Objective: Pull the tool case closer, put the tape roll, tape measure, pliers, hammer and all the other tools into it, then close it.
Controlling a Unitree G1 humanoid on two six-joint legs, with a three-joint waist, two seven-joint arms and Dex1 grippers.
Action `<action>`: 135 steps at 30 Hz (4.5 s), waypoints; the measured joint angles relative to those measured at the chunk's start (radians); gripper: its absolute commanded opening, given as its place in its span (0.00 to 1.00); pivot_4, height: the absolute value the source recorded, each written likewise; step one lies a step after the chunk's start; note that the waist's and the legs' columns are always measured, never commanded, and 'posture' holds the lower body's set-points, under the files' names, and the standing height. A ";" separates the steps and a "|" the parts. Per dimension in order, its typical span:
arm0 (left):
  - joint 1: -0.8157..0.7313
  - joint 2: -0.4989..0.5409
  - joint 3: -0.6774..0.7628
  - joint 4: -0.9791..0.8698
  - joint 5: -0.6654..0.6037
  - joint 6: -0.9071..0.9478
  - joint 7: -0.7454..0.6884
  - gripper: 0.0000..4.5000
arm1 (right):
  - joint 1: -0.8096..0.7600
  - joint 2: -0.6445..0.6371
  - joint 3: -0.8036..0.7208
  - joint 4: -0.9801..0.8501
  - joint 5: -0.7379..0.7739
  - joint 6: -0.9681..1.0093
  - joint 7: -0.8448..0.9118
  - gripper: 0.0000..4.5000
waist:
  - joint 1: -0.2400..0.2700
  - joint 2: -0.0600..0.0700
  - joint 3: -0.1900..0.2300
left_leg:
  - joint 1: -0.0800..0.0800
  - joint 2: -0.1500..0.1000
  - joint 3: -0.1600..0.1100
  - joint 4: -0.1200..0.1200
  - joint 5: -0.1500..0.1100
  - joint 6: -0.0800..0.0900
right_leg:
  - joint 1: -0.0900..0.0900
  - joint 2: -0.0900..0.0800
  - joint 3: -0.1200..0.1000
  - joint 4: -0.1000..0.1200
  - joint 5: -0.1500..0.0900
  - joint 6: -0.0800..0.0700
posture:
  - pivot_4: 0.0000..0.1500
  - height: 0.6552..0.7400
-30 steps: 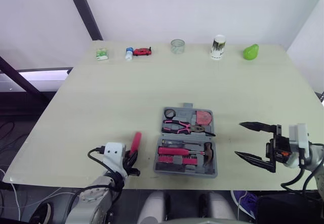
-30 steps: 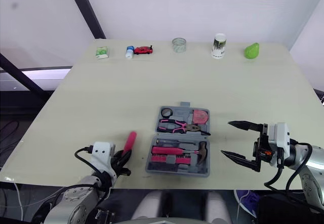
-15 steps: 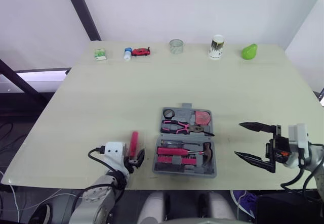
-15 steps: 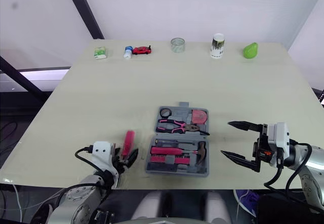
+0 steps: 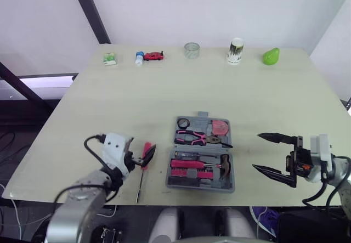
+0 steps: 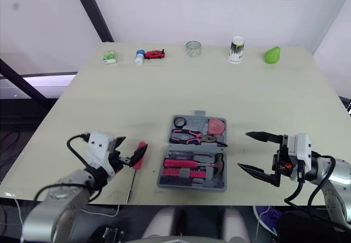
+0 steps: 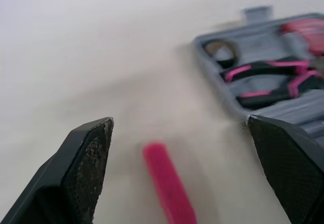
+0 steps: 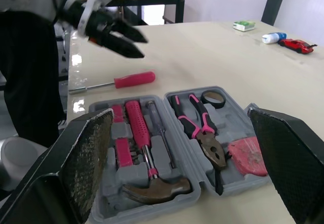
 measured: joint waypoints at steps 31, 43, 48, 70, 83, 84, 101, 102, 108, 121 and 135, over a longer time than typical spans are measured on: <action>-0.787 0.541 -0.790 0.739 0.604 -1.638 -1.002 1.00 | -0.020 0.003 0.007 0.011 -0.011 -0.002 -0.011 1.00 | -0.014 -0.001 0.008 | -0.003 0.002 0.004 0.004 0.000 0.001 | -0.004 0.007 0.005 0.002 0.001 0.002 | 1.00 1.00; -0.896 0.454 -0.798 0.946 0.844 -1.912 -0.862 1.00 | -0.009 -0.042 0.038 0.001 -0.015 -0.010 0.072 1.00 | 0.001 -0.001 0.008 | -0.006 0.001 0.003 0.011 -0.001 0.003 | -0.003 0.007 0.003 0.002 0.002 0.004 | 1.00 1.00; -0.903 0.424 -0.821 0.971 0.888 -1.919 -0.814 1.00 | 0.002 -0.077 0.041 -0.008 -0.019 -0.020 0.143 1.00 | -0.002 -0.001 0.008 | -0.005 0.002 0.003 0.012 -0.001 0.003 | -0.003 0.007 0.004 0.003 0.002 0.004 | 1.00 1.00; -1.001 0.289 -0.952 1.043 0.983 -1.924 -0.740 1.00 | -0.049 -0.041 0.054 -0.003 -0.015 -0.005 0.101 1.00 | 0.001 -0.001 0.008 | -0.009 0.001 0.001 0.015 -0.001 0.003 | -0.004 0.007 0.002 0.003 0.003 0.005 | 1.00 1.00; -1.038 0.277 -0.997 1.106 1.017 -1.982 -0.727 0.15 | -0.042 -0.041 0.054 -0.002 -0.021 -0.020 0.080 1.00 | 0.000 -0.001 0.008 | -0.008 0.001 0.002 0.015 -0.001 0.003 | -0.004 0.007 0.002 0.003 0.003 0.005 | 1.00 1.00; -1.038 0.281 -0.998 1.109 1.018 -1.989 -0.719 0.09 | -0.043 -0.041 0.054 -0.001 -0.024 -0.023 0.079 1.00 | 0.000 -0.001 0.008 | -0.008 0.001 0.002 0.015 -0.001 0.003 | -0.004 0.007 0.002 0.003 0.003 0.005 | 1.00 1.00; -0.803 0.626 -0.879 0.768 0.662 -1.543 -0.887 0.09 | -0.057 -0.030 0.059 0.023 -0.035 -0.044 0.076 1.00 | 0.001 -0.001 0.008 | -0.008 0.002 0.002 0.015 -0.001 0.003 | -0.004 0.006 0.002 0.004 0.003 0.005 | 1.00 1.00; -0.747 0.651 -0.837 0.716 0.647 -1.467 -0.873 0.09 | -0.063 -0.029 0.063 0.023 -0.036 -0.045 0.076 1.00 | -0.001 -0.001 0.008 | -0.008 0.002 0.002 0.015 -0.001 0.003 | -0.004 0.006 0.003 0.003 0.003 0.005 | 1.00 1.00; -0.458 0.762 -0.611 0.331 0.579 -0.963 -0.813 0.09 | -0.062 -0.029 0.064 0.030 -0.034 -0.046 0.081 1.00 | -0.001 0.000 0.009 | -0.008 0.002 0.002 0.014 -0.001 0.003 | -0.004 0.006 0.002 0.003 0.003 0.005 | 1.00 1.00; -0.003 0.391 -0.208 0.209 0.513 -0.187 -0.390 0.09 | -0.078 -0.029 0.072 0.048 -0.034 -0.046 0.095 1.00 | 0.002 0.002 0.010 | -0.006 0.003 0.002 0.014 -0.001 0.003 | -0.003 0.007 0.003 0.004 0.002 0.005 | 1.00 1.00; -0.410 0.026 0.099 0.190 0.183 0.739 -0.190 0.77 | -0.110 -0.028 0.076 0.077 -0.033 -0.044 0.115 1.00 | -0.012 0.001 0.010 | -0.004 0.001 0.001 0.015 -0.001 0.002 | -0.002 0.006 0.004 0.006 0.003 0.006 | 1.00 1.00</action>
